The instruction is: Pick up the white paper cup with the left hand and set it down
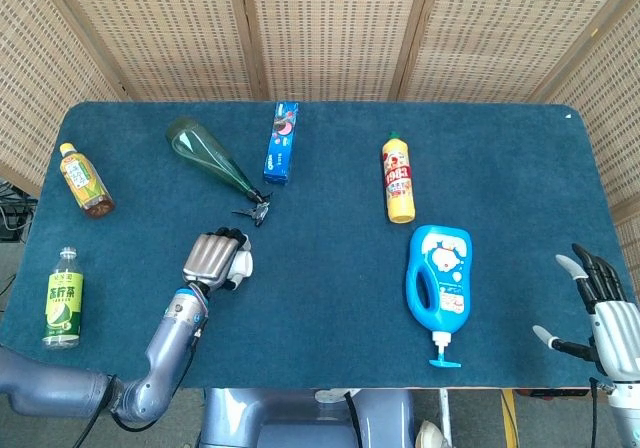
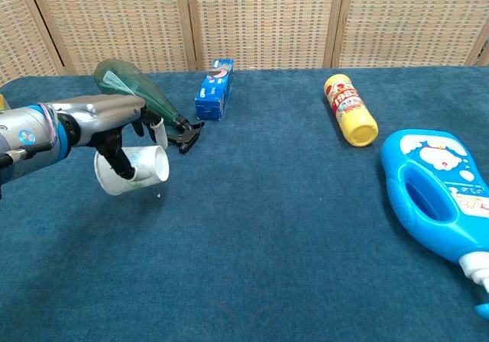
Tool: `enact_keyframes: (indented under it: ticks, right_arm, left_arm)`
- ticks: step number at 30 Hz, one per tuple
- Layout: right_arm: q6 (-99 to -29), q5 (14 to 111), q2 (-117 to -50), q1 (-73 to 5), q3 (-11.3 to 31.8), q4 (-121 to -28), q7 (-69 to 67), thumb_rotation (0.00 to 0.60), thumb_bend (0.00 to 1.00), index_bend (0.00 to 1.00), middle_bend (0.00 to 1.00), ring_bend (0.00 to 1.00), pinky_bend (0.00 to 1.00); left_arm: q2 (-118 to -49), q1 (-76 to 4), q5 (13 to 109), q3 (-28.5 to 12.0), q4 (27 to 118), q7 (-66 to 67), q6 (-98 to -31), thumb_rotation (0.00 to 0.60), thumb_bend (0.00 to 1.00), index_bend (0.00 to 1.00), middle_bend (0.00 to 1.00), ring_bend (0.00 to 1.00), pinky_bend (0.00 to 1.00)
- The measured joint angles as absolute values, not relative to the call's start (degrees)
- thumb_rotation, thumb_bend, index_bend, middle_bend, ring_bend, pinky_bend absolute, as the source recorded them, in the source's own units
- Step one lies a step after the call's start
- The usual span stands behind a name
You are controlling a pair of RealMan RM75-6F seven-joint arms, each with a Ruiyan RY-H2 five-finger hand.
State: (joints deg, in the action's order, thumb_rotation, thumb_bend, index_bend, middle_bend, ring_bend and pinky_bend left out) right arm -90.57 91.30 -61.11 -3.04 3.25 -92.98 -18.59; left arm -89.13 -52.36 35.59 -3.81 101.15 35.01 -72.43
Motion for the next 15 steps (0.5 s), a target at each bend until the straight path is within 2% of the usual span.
enact_keyframes:
  ticks: [8, 15]
  right_arm:
    - [-90.5, 91.6, -61.6, -3.1, 3.2, -93.2, -17.4, 0.6, 0.03, 0.0, 0.0, 0.0, 0.0]
    - [-90.1, 91.6, -62.0, -3.3, 3.1, -93.3, -16.7, 0.6, 0.03, 0.0, 0.0, 0.0, 0.0]
  left_arm:
    - [-90.8, -45.2, 47.5, -6.1, 96.4, 9.8, -70.9, 0.6, 0.34, 0.45, 0.28, 0.23, 0.37]
    - [-93.8, -39.5, 61.1, -6.9, 85.7, -10.9, -67.8, 0.6, 0.32, 0.45, 0.28, 0.23, 0.36]
